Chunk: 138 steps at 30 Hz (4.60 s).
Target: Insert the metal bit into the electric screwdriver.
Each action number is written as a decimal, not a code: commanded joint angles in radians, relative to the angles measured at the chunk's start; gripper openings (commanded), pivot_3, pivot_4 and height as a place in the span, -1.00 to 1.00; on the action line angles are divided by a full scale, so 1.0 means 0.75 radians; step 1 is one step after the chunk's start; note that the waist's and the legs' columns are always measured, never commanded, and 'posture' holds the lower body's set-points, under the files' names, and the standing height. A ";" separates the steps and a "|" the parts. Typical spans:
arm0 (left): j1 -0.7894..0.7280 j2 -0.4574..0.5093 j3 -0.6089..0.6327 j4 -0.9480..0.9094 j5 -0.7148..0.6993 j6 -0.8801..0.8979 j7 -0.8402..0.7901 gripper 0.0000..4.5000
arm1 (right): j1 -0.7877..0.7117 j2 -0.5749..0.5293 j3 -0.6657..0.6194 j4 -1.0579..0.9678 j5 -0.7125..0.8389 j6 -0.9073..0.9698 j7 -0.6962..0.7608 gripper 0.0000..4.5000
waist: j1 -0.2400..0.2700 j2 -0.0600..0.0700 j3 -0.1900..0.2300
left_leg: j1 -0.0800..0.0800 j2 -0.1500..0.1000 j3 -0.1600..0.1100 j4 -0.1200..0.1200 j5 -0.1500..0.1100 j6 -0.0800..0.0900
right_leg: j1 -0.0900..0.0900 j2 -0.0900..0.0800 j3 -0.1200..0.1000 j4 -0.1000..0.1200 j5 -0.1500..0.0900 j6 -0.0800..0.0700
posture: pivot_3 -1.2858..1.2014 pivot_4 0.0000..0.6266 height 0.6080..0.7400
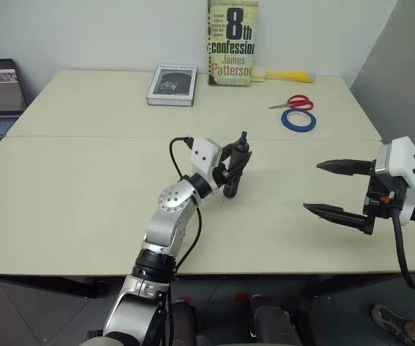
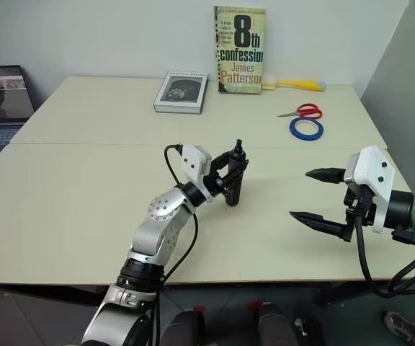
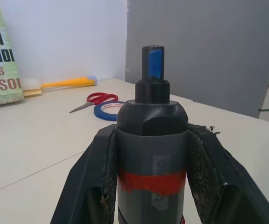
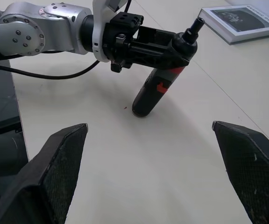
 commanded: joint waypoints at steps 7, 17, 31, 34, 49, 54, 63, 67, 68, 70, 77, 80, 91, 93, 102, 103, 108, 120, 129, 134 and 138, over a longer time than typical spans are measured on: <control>0.134 0.125 0.060 -0.253 -0.029 0.189 0.045 -0.26 | -0.026 -0.039 -0.001 0.011 -0.007 -0.043 0.013 1.00 | -0.004 0.001 -0.001 | 0.001 0.000 0.000 0.000 0.000 0.000 | 0.001 0.000 0.000 0.000 -0.003 -0.004 | 0.03 -0.52 1.00; 0.083 0.095 -0.061 -0.278 0.009 0.178 0.036 -0.26 | -0.001 -0.261 0.166 0.270 -0.300 -0.271 0.237 1.00 | 0.000 0.002 -0.001 | 0.001 0.000 0.000 0.002 0.000 0.000 | 0.001 0.000 0.000 -0.001 -0.002 -0.005 | 0.03 -0.52 1.00; 0.056 0.036 -0.164 -0.263 0.062 0.134 -0.003 -0.26 | -0.508 -0.305 0.845 1.006 -0.943 -0.726 0.735 1.00 | -0.001 0.009 -0.002 | -0.001 0.000 0.002 -0.005 0.000 0.001 | 0.001 -0.001 0.000 -0.013 0.002 0.002 | 0.03 -0.52 1.00; 0.062 0.032 -0.157 -0.258 0.066 0.126 -0.003 -0.26 | -0.633 -0.229 0.957 1.192 -1.066 -0.763 0.795 1.00 | 0.001 0.009 -0.002 | -0.001 0.000 0.002 -0.004 0.000 0.000 | 0.002 -0.001 0.000 -0.014 0.002 0.002 | 0.03 -0.52 1.00; 0.096 0.013 -0.161 -0.290 0.082 0.138 0.020 -0.26 | -0.750 -0.076 1.028 1.528 -1.212 -0.893 0.803 1.00 | 0.002 0.015 -0.003 | -0.001 -0.001 0.002 -0.005 0.000 0.000 | 0.002 -0.001 0.000 -0.013 0.003 0.003 | 0.03 -0.52 1.00; 0.088 0.010 -0.159 -0.279 0.086 0.133 0.020 -0.26 | -0.745 -0.046 1.019 1.521 -1.227 -0.869 0.787 1.00 | 0.003 0.015 -0.003 | -0.001 -0.001 0.002 -0.005 0.000 0.000 | 0.002 -0.001 0.000 -0.012 0.003 0.004 | 0.03 -0.52 1.00; 0.076 0.007 -0.150 -0.260 0.091 0.126 0.030 -0.26 | -0.768 -0.018 1.043 1.597 -1.287 -0.881 0.784 1.00 | 0.003 0.016 -0.003 | 0.000 -0.001 0.002 -0.004 0.000 0.000 | 0.003 -0.001 0.000 -0.012 0.004 0.004 | 0.03 -0.52 1.00; 0.075 0.009 -0.147 -0.257 0.092 0.125 0.031 -0.26 | -0.778 0.004 1.040 1.616 -1.295 -0.873 0.788 0.84 | 0.003 0.016 -0.003 | 0.000 -0.001 0.002 -0.003 0.000 0.000 | 0.004 -0.001 0.000 -0.012 0.005 0.004 | 0.03 -0.52 1.00; 0.075 0.010 -0.146 -0.256 0.092 0.125 0.031 -0.26 | -0.781 0.010 1.040 1.620 -1.298 -0.873 0.787 0.79 | 0.003 0.016 -0.003 | 0.000 -0.001 0.002 -0.003 0.000 0.000 | 0.004 -0.001 0.000 -0.012 0.005 0.004 | 0.03 -0.52 1.00; 0.074 0.010 -0.146 -0.255 0.093 0.124 0.031 -0.26 | -0.786 0.019 1.042 1.629 -1.305 -0.874 0.784 0.53 | 0.003 0.016 -0.003 | 0.000 -0.001 0.002 -0.003 0.001 0.000 | 0.004 -0.001 0.000 -0.012 0.005 0.004 | 0.03 -0.52 1.00; 0.073 0.013 -0.140 -0.254 0.096 0.123 0.031 -0.26 | -0.763 0.016 1.051 1.626 -1.323 -0.887 0.792 -0.12 | 0.003 0.016 -0.004 | 0.000 -0.001 0.001 -0.003 0.001 0.000 | 0.004 -0.001 0.000 -0.012 0.005 0.004 | 0.03 -0.52 1.00; 0.070 0.013 -0.138 -0.249 0.098 0.121 0.030 -0.26 | -0.750 0.008 1.055 1.615 -1.334 -0.899 0.796 -0.47 | 0.003 0.016 -0.004 | 0.000 -0.001 0.001 -0.003 0.001 0.000 | 0.004 -0.001 0.000 -0.012 0.005 0.004 | 0.03 -0.52 1.00; 0.046 0.014 -0.129 -0.210 0.106 0.093 0.032 -0.26 | -0.706 -0.012 1.044 1.546 -1.336 -0.872 0.836 -1.00 | 0.004 0.016 -0.004 | 0.000 -0.001 0.001 -0.003 0.001 0.000 | 0.005 -0.001 0.000 -0.012 0.005 0.004 | 0.03 -0.52 1.00; 0.044 0.016 -0.128 -0.210 0.106 0.091 0.032 -0.26 | -0.707 -0.011 1.027 1.533 -1.319 -0.849 0.840 -1.00 | 0.004 0.016 -0.004 | 0.000 -0.001 0.001 -0.003 0.001 0.000 | 0.005 -0.001 0.000 -0.012 0.005 0.004 | 0.03 -0.52 1.00; 0.042 0.028 -0.101 -0.211 0.090 0.095 0.026 -0.26 | -0.731 -0.003 0.823 1.366 -1.071 -0.678 0.840 -1.00 | -0.001 0.017 -0.004 | 0.000 -0.001 0.001 -0.003 0.001 0.000 | 0.004 -0.001 0.000 -0.011 0.006 0.004 | 0.03 -0.52 1.00; 0.035 0.025 -0.089 -0.213 0.078 0.099 0.027 -0.26 | -0.714 -0.007 0.771 1.302 -1.010 -0.628 0.831 -1.00 | -0.001 0.017 -0.004 | 0.000 -0.001 0.001 -0.003 0.001 0.000 | 0.004 -0.001 0.000 -0.011 0.006 0.004 | 0.03 -0.52 1.00; -0.013 -0.007 -0.035 -0.269 0.019 0.131 0.054 -0.26 | -0.606 0.013 0.532 0.958 -0.778 -0.404 0.706 -1.00 | 0.001 0.017 -0.004 | -0.001 -0.001 0.000 -0.003 0.001 0.001 | 0.003 -0.001 0.000 -0.011 0.005 0.004 | 0.03 -0.52 1.00; 0.004 0.004 -0.046 -0.275 0.002 0.139 0.034 -0.26 | -0.718 0.422 0.193 0.477 -0.313 0.117 0.099 -1.00 | -0.003 0.017 -0.004 | -0.001 -0.001 0.000 -0.003 0.001 0.001 | 0.003 0.000 0.000 -0.011 0.006 0.004 | 0.03 -0.52 1.00; 0.043 0.008 -0.062 -0.206 0.057 0.072 0.051 -0.26 | -0.785 0.674 0.213 0.380 -0.244 0.167 -0.278 -1.00 | 0.000 0.017 -0.004 | -0.003 0.000 -0.001 -0.004 0.001 0.001 | 0.002 0.000 0.000 -0.012 0.007 0.001 | 0.03 -0.52 1.00; 0.062 0.002 -0.064 -0.218 0.059 0.079 0.068 -0.26 | -0.792 0.775 0.199 0.328 -0.168 0.191 -0.396 -1.00 | -0.001 0.017 -0.004 | -0.003 0.000 -0.001 -0.005 0.001 0.001 | 0.001 0.000 0.000 -0.012 0.007 0.001 | 0.03 -0.52 1.00; 0.065 0.007 -0.063 -0.227 0.036 0.099 0.041 -0.26 | -0.781 0.787 0.213 0.339 -0.105 0.158 -0.371 -1.00 | -0.001 0.017 -0.004 | -0.002 0.000 -0.001 -0.004 0.001 0.001 | 0.001 0.000 0.000 -0.011 0.006 0.003 | 0.03 -0.52 1.00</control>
